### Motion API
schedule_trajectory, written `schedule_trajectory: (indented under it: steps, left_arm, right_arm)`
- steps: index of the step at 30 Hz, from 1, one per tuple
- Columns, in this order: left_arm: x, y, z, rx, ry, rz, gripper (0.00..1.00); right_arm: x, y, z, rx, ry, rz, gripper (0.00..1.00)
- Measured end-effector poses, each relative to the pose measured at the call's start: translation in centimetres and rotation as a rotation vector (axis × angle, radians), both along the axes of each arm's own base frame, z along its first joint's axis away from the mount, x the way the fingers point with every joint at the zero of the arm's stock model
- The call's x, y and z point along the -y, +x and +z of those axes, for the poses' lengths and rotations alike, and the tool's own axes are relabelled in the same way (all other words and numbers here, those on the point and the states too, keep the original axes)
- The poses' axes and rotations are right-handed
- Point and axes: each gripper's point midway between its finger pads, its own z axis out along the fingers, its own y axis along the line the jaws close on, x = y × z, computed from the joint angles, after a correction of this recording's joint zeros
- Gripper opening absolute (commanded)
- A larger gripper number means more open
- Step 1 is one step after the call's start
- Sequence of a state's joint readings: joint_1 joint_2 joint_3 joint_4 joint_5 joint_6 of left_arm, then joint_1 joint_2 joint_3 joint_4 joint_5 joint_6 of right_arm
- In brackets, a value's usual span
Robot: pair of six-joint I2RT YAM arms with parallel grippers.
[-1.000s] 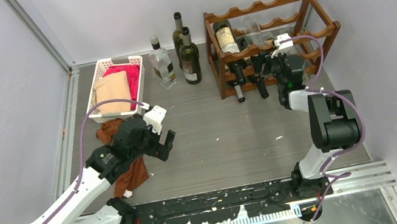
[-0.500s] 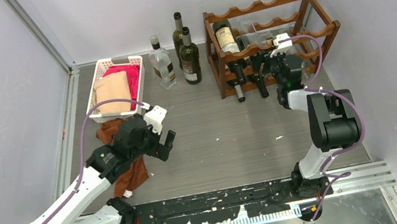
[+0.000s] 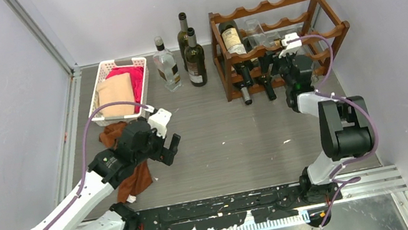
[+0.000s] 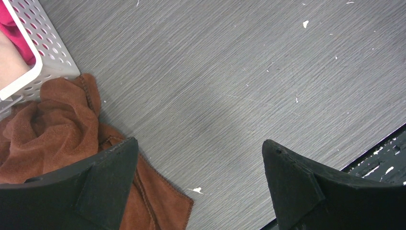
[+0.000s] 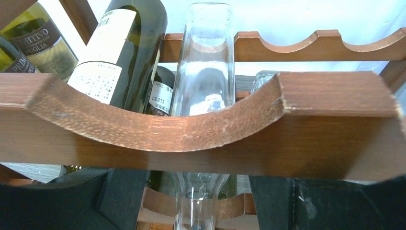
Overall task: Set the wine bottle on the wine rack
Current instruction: Place the wine bottle in the wine rack.
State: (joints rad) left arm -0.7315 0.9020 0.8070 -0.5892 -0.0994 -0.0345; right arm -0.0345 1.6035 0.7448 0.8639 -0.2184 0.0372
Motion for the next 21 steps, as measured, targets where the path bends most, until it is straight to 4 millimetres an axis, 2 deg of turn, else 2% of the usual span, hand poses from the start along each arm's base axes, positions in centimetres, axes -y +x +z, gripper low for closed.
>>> schedule_trajectory:
  steps: [14,21]
  left_arm:
    - [0.1,-0.1,0.2,0.003,-0.006,-0.007,1.0]
    - [0.1,-0.2,0.5,0.01,-0.018,-0.012,1.0]
  right_arm:
    - [0.6,-3.2,2.7,-0.025,-0.076,0.006,0.8]
    - [1.7,-6.4,2.8,-0.099,-0.096,0.042,0.74]
